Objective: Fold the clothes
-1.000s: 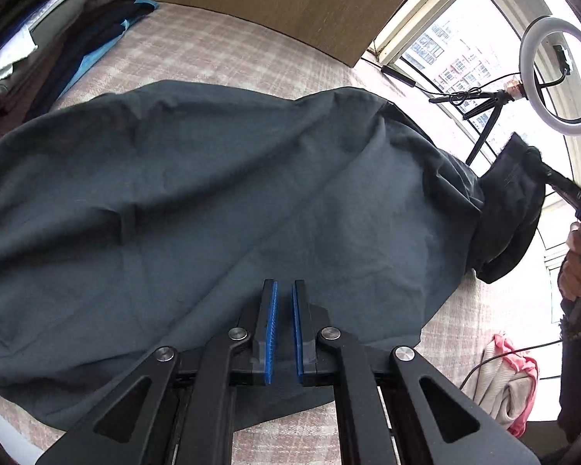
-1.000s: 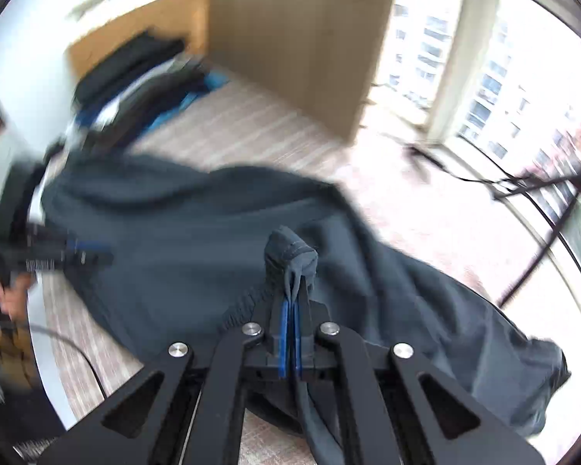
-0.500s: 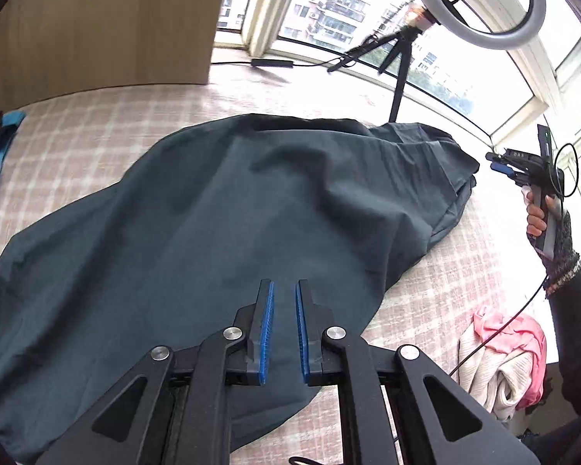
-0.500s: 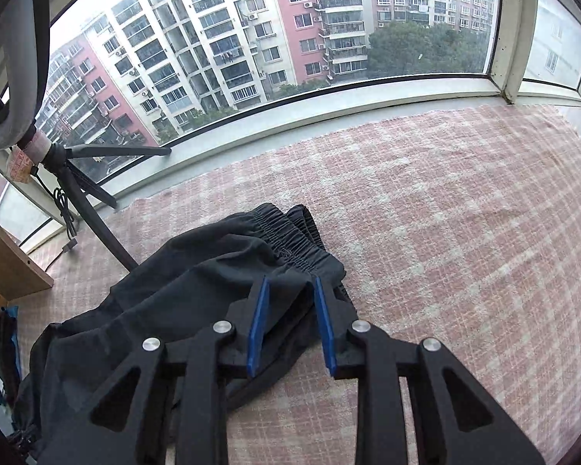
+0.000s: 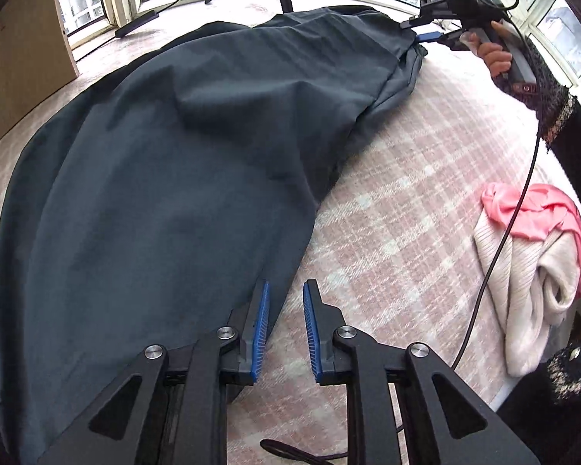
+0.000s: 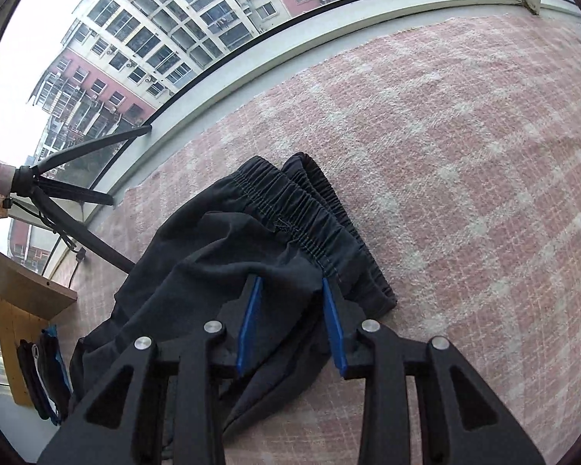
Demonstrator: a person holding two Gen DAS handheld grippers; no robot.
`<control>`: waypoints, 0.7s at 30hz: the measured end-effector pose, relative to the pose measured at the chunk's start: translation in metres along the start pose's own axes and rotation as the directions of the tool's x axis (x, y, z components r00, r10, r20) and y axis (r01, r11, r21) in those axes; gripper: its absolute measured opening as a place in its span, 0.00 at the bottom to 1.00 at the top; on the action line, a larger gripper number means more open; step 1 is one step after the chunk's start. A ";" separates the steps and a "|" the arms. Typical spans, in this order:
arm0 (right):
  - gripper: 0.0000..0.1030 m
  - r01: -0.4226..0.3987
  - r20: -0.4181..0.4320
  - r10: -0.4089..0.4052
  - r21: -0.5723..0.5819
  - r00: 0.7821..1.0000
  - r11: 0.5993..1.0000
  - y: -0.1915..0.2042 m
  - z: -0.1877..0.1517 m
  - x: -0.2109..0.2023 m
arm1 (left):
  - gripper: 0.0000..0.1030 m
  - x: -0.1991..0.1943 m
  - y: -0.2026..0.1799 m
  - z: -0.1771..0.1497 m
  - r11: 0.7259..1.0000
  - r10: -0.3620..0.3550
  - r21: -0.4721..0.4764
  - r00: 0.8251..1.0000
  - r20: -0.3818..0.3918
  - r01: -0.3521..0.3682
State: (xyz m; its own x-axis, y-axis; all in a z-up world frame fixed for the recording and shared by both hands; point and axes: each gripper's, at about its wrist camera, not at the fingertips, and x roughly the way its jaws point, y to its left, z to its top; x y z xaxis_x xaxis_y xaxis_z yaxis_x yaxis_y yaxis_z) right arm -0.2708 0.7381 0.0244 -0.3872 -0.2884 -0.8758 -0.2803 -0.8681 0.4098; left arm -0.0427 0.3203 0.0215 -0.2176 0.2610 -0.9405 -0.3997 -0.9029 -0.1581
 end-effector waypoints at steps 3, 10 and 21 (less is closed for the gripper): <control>0.36 0.003 0.033 -0.004 0.054 0.999 0.999 -0.009 -0.010 -0.016 | 0.35 -0.004 0.006 -0.019 1.000 0.020 -0.003 1.000 -0.001 -0.020; 0.52 -0.077 -0.008 0.080 0.165 0.997 0.983 -0.027 -0.034 -0.002 | 0.34 -0.003 0.013 -0.025 0.998 0.069 -0.012 0.997 0.014 -0.069; 0.62 -0.057 0.019 0.055 0.125 0.998 0.991 0.007 -0.012 0.024 | 0.53 -0.007 0.012 -0.040 0.977 0.203 0.047 0.977 0.058 -0.206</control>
State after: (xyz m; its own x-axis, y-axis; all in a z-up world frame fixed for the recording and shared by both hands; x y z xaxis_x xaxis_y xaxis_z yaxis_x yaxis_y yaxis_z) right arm -0.2713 0.7205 0.0029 -0.4185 -0.3278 -0.8470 -0.3657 -0.7929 0.4875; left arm -0.0107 0.2939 0.0147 -0.3454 0.0915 -0.9340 -0.3876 -0.9203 0.0532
